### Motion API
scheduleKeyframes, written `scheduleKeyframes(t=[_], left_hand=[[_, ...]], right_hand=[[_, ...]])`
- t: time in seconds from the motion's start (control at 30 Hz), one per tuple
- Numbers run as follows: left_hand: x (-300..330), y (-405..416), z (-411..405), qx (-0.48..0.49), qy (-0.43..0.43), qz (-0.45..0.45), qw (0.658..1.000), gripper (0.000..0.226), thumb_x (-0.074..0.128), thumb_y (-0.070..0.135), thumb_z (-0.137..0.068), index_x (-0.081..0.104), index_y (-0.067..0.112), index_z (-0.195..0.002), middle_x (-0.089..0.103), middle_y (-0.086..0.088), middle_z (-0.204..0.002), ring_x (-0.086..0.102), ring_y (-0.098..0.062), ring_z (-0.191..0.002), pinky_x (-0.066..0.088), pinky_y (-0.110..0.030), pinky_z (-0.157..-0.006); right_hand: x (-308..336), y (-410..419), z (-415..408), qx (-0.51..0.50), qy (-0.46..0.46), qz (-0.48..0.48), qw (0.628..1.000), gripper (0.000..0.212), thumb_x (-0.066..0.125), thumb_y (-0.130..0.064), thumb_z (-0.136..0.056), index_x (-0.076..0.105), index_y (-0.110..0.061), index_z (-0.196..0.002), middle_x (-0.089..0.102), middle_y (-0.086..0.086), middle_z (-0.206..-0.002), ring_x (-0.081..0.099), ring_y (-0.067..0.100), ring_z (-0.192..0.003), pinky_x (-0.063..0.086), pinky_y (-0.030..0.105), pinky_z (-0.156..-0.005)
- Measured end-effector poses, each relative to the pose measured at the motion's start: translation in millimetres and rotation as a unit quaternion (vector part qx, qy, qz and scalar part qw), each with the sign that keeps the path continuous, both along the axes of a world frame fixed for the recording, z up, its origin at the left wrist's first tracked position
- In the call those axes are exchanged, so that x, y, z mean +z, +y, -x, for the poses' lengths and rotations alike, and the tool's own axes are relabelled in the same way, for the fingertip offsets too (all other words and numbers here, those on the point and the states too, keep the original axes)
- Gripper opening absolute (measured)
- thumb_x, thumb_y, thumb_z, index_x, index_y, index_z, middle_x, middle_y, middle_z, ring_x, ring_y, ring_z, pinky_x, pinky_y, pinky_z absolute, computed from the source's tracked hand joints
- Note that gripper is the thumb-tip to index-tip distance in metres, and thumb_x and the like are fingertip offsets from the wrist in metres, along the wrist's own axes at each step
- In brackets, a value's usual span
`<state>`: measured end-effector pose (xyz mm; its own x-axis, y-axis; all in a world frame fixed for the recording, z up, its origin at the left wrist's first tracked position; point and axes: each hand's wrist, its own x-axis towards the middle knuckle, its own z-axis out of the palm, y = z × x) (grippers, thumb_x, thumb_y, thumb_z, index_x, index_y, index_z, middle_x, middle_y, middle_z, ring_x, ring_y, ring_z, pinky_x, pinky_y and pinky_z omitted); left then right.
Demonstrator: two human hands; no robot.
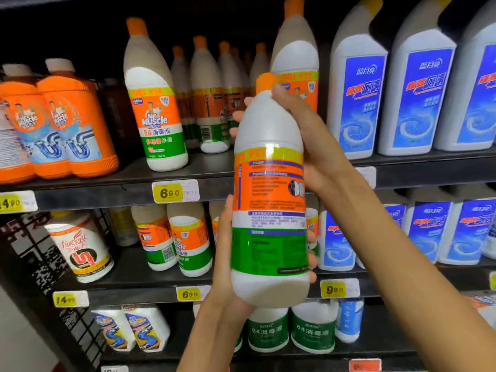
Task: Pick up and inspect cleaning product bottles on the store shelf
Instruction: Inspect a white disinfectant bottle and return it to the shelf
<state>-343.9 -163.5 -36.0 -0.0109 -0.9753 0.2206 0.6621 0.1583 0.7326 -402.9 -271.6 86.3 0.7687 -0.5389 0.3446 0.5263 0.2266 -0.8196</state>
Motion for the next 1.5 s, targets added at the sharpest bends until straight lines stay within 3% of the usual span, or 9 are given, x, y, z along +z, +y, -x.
scheduleKeyframes(t=[0.1, 0.23, 0.37, 0.57, 0.87, 1.0, 1.2, 1.33, 1.5], left_hand=[[-2, 4, 1, 0.066, -0.005, 0.041, 0.997, 0.072, 0.026, 0.052, -0.098, 0.047, -0.009, -0.129, 0.058, -0.029, -0.122, 0.059, -0.039, -0.110, 0.045, -0.046, -0.096], [1, 0, -14, 0.269, -0.168, 0.047, 0.947, 0.056, 0.042, 0.063, -0.087, 0.068, 0.022, -0.116, 0.067, -0.006, -0.120, 0.061, -0.021, -0.116, 0.050, -0.039, -0.098], [2, -6, -5, 0.340, -0.268, 0.053, 0.900, 0.069, 0.060, 0.078, -0.065, 0.062, 0.032, -0.116, 0.069, 0.003, -0.118, 0.063, -0.016, -0.112, 0.052, -0.035, -0.093], [6, -9, -2, 0.288, -0.197, 0.044, 0.936, 0.050, 0.066, 0.069, -0.066, 0.071, 0.038, -0.105, 0.071, 0.002, -0.112, 0.067, -0.016, -0.105, 0.056, -0.028, -0.080], [20, -17, -9, 0.237, -0.175, 0.037, 0.955, 0.084, 0.072, 0.075, -0.052, 0.066, 0.024, -0.119, 0.067, -0.011, -0.120, 0.064, -0.027, -0.110, 0.056, -0.037, -0.085], [62, -26, -30, 0.390, -0.270, 0.081, 0.876, 0.053, 0.055, 0.068, -0.073, 0.071, 0.031, -0.107, 0.072, 0.003, -0.109, 0.067, -0.016, -0.106, 0.056, -0.030, -0.085], [108, -56, -48, 0.519, -0.378, 0.151, 0.752, 0.067, 0.054, 0.061, -0.076, 0.049, 0.019, -0.128, 0.065, 0.012, -0.112, 0.061, 0.006, -0.101, 0.046, -0.008, -0.080], [100, -75, -59, 0.527, -0.381, 0.132, 0.748, 0.072, 0.068, 0.045, -0.075, 0.043, 0.010, -0.132, 0.063, -0.004, -0.121, 0.062, -0.006, -0.101, 0.049, -0.017, -0.085], [89, -84, -76, 0.520, -0.395, 0.120, 0.748, 0.080, 0.069, 0.053, -0.071, 0.042, 0.009, -0.132, 0.062, -0.003, -0.121, 0.061, -0.003, -0.102, 0.047, -0.009, -0.081]], right_hand=[[4, -1, 4, -0.044, 0.003, 0.044, 0.998, 0.055, 0.068, -0.033, -0.081, 0.056, -0.002, -0.126, 0.065, 0.020, -0.118, 0.066, 0.031, -0.098, 0.054, 0.044, -0.086], [11, 2, 15, -0.106, -0.009, 0.164, 0.981, 0.020, 0.064, -0.030, -0.087, 0.065, -0.011, -0.096, 0.070, 0.007, -0.085, 0.069, 0.016, -0.078, 0.057, 0.033, -0.075], [12, 9, 11, -0.193, 0.000, 0.214, 0.958, 0.026, 0.063, -0.031, -0.089, 0.065, -0.005, -0.094, 0.069, 0.014, -0.085, 0.066, 0.013, -0.074, 0.056, 0.029, -0.070], [13, -7, 15, -0.119, 0.044, 0.188, 0.974, 0.020, 0.057, -0.036, -0.092, 0.069, -0.021, -0.085, 0.074, -0.004, -0.087, 0.070, 0.010, -0.087, 0.056, 0.026, -0.075], [16, -4, 8, -0.091, -0.030, 0.190, 0.977, 0.016, 0.055, -0.036, -0.094, 0.065, -0.023, -0.097, 0.074, -0.004, -0.085, 0.071, 0.010, -0.084, 0.055, 0.024, -0.069], [47, -1, -2, -0.166, -0.100, 0.217, 0.957, 0.016, 0.052, -0.029, -0.097, 0.065, -0.020, -0.099, 0.070, -0.003, -0.086, 0.067, 0.008, -0.081, 0.055, 0.024, -0.072], [85, -4, -31, -0.315, -0.206, 0.277, 0.884, 0.018, 0.057, -0.017, -0.094, 0.060, -0.002, -0.104, 0.061, 0.003, -0.087, 0.057, 0.006, -0.080, 0.049, 0.026, -0.076], [80, -14, -51, -0.363, -0.173, 0.308, 0.862, 0.022, 0.061, -0.016, -0.092, 0.062, -0.002, -0.107, 0.063, -0.003, -0.092, 0.057, -0.002, -0.081, 0.045, 0.015, -0.077], [65, -25, -62, -0.360, -0.138, 0.338, 0.859, 0.025, 0.059, -0.025, -0.093, 0.058, -0.014, -0.114, 0.063, -0.010, -0.100, 0.061, 0.000, -0.093, 0.050, 0.023, -0.086]])
